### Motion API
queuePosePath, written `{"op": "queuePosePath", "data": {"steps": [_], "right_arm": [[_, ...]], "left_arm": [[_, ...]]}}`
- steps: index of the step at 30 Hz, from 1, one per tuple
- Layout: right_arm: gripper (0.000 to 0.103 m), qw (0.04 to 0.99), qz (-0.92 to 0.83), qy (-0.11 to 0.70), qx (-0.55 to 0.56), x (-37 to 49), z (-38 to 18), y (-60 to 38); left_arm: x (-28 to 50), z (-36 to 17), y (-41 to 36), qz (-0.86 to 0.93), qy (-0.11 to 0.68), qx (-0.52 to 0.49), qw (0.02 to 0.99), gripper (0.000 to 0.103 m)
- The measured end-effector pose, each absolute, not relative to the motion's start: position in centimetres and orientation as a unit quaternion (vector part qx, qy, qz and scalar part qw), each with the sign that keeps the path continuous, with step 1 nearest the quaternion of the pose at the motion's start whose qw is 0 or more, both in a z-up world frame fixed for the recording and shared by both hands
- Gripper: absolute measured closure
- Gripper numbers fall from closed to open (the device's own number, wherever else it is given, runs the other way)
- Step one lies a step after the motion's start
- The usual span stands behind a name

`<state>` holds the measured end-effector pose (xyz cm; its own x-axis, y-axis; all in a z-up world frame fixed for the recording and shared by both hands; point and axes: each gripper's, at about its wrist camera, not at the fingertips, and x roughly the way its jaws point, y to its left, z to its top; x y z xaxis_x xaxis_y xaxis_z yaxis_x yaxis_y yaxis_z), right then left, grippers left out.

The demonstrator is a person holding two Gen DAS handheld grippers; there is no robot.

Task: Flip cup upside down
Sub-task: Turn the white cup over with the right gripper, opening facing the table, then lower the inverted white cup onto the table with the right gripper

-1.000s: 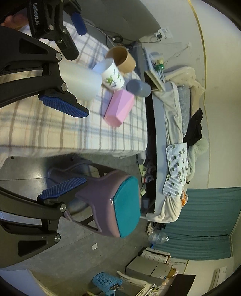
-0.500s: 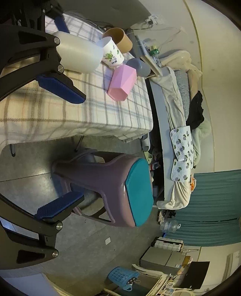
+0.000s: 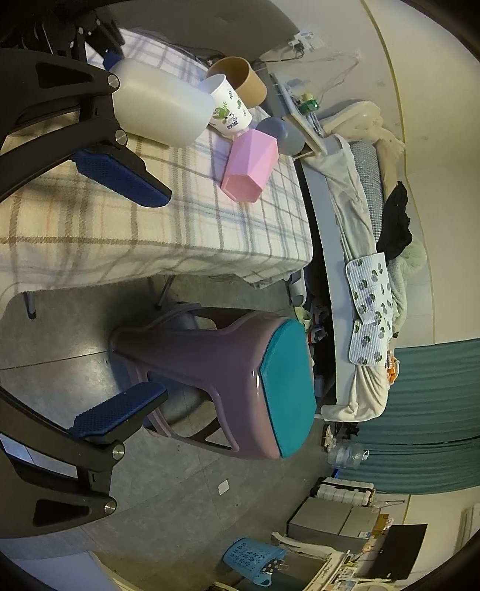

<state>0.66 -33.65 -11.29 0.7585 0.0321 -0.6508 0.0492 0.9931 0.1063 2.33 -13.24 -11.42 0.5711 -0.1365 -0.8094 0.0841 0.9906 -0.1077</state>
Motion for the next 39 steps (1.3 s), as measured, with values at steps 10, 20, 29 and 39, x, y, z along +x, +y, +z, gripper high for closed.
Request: {"op": "queuePosePath", "data": {"steps": [10,20,29,39], "right_arm": [[0.007,0.933,0.004,0.357,0.040,0.8,-11.5,-32.2],[0.007,0.932,0.009,0.360,0.033,0.7,-11.6,-31.8],[0.007,0.932,0.009,0.359,0.041,0.9,-11.7,-32.0],[0.007,0.933,0.007,0.358,0.035,0.8,-11.6,-31.7]], "left_arm": [[2.0,-8.0,-10.7,-0.050,0.456,-0.017,0.888,0.030],[2.0,-7.8,-11.3,-0.048,0.475,0.005,0.879,0.030],[2.6,-7.2,-10.3,-0.053,0.508,-0.027,0.859,0.031],[2.1,-7.2,-10.6,-0.058,0.492,-0.014,0.869,0.029]]}}
